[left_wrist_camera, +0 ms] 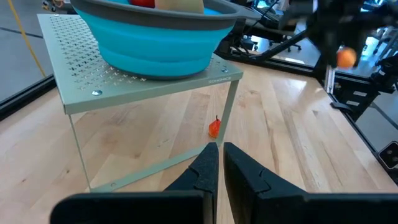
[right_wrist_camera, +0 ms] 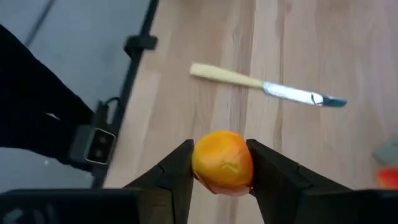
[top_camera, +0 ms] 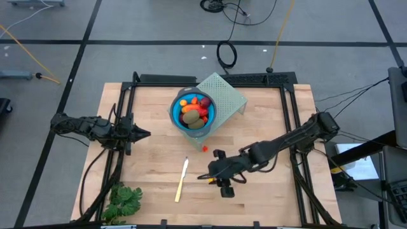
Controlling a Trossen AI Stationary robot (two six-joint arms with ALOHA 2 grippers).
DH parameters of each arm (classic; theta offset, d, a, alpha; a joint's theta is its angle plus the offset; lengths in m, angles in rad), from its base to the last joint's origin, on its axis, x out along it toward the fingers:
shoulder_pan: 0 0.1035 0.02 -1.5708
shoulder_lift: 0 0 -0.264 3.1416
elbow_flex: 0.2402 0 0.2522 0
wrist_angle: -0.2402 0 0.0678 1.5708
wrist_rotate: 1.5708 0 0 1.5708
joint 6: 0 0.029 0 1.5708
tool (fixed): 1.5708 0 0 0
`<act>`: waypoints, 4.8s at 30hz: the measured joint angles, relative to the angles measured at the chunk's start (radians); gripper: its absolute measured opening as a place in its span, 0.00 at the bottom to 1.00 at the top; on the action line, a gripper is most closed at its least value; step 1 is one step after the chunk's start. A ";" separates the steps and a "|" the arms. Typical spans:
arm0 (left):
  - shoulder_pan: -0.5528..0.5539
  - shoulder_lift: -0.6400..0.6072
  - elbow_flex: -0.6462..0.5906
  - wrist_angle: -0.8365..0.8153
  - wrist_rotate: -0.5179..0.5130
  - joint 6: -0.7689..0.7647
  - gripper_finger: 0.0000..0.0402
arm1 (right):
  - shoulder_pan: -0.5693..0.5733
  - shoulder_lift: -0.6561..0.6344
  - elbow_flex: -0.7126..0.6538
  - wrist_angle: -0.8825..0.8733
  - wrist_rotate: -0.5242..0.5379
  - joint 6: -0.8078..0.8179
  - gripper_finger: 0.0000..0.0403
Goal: Pick & Place Fruit
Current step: Put the peach into the blue strainer bowl
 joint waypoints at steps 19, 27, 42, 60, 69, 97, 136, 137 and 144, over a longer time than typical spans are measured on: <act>0.000 0.000 0.000 0.004 0.000 -0.001 0.06 | 0.000 -0.098 0.000 0.228 0.010 -0.044 0.33; 0.000 0.000 0.000 0.004 0.000 -0.001 0.06 | -0.002 -0.098 0.000 0.234 0.112 -0.109 0.33; 0.000 0.000 0.000 0.004 0.000 -0.002 0.06 | -0.063 -0.098 0.000 0.288 0.377 -0.420 0.33; 0.000 0.000 0.000 0.004 0.000 -0.002 0.06 | -0.262 -0.098 0.000 0.258 0.371 -0.677 0.33; 0.000 0.000 0.000 0.004 0.000 -0.003 0.06 | -0.352 -0.126 0.001 0.165 0.367 -0.675 0.33; 0.000 0.000 0.000 0.005 -0.002 -0.031 0.06 | -0.520 -0.183 0.002 0.018 0.006 -0.541 0.33; 0.000 0.000 0.000 0.006 -0.079 -0.043 0.06 | -0.517 -0.136 0.003 0.054 -0.075 -0.682 0.33; 0.000 0.000 0.000 0.006 -0.079 -0.048 0.06 | -0.517 -0.133 0.000 0.045 -0.075 -0.682 0.33; 0.000 0.000 0.000 0.007 -0.079 -0.056 0.06 | -0.517 -0.129 0.002 0.049 -0.075 -0.692 0.33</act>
